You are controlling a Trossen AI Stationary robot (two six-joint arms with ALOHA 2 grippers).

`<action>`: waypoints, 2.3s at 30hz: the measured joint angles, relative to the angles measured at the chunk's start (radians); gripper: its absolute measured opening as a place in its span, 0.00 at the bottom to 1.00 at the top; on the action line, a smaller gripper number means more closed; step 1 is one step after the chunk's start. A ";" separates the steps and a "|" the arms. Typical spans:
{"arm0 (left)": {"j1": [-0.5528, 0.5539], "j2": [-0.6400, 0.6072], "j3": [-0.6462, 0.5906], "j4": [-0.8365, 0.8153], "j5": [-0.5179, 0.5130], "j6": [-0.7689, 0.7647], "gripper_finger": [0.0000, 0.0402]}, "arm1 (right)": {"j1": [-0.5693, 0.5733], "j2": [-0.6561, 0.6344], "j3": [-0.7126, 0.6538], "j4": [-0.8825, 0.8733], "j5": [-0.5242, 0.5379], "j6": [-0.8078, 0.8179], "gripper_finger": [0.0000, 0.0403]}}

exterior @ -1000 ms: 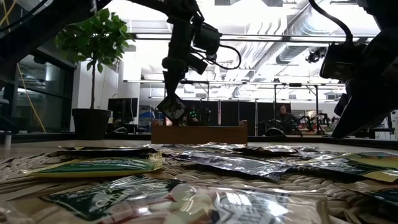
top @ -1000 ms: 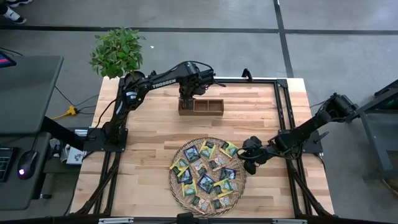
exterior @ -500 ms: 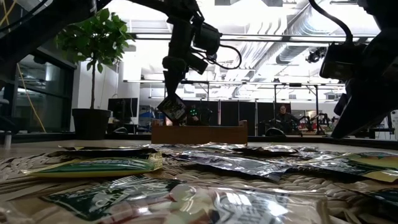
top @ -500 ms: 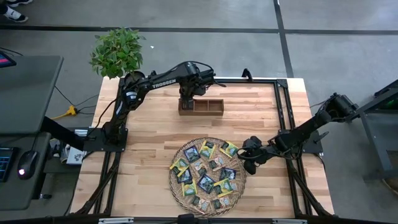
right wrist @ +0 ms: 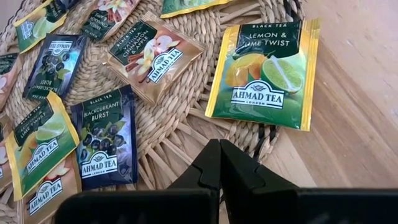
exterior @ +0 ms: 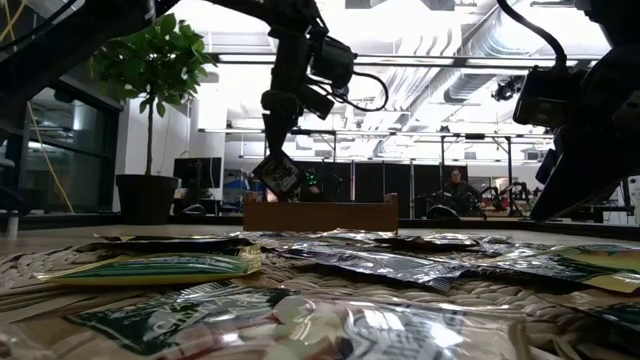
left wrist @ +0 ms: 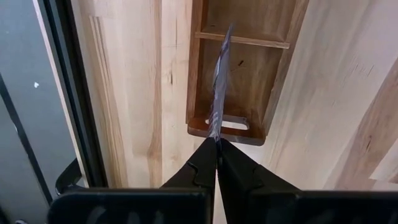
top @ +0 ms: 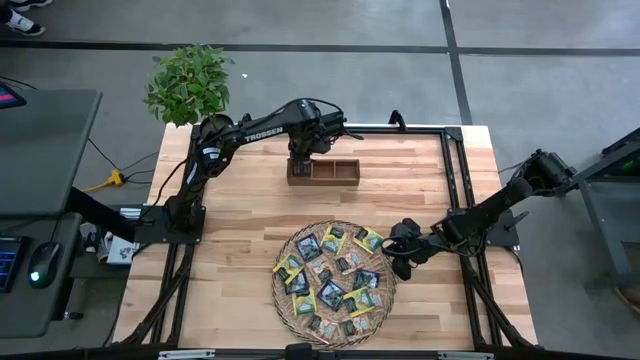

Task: Pick & Place Tea
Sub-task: Put the purple tea bag in the left section of the wooden organizer

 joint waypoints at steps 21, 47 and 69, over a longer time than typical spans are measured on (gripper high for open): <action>0.000 0.000 0.000 0.000 -0.081 -0.086 0.27 | 0.000 0.000 0.000 0.000 0.012 0.000 0.00; -0.063 -0.219 -0.005 0.286 0.307 -0.310 0.19 | 0.000 0.000 0.000 0.000 0.012 -0.008 0.00; -0.461 -0.419 -0.662 0.669 0.294 -0.863 0.11 | 0.000 0.000 0.000 0.010 -0.064 -0.148 0.00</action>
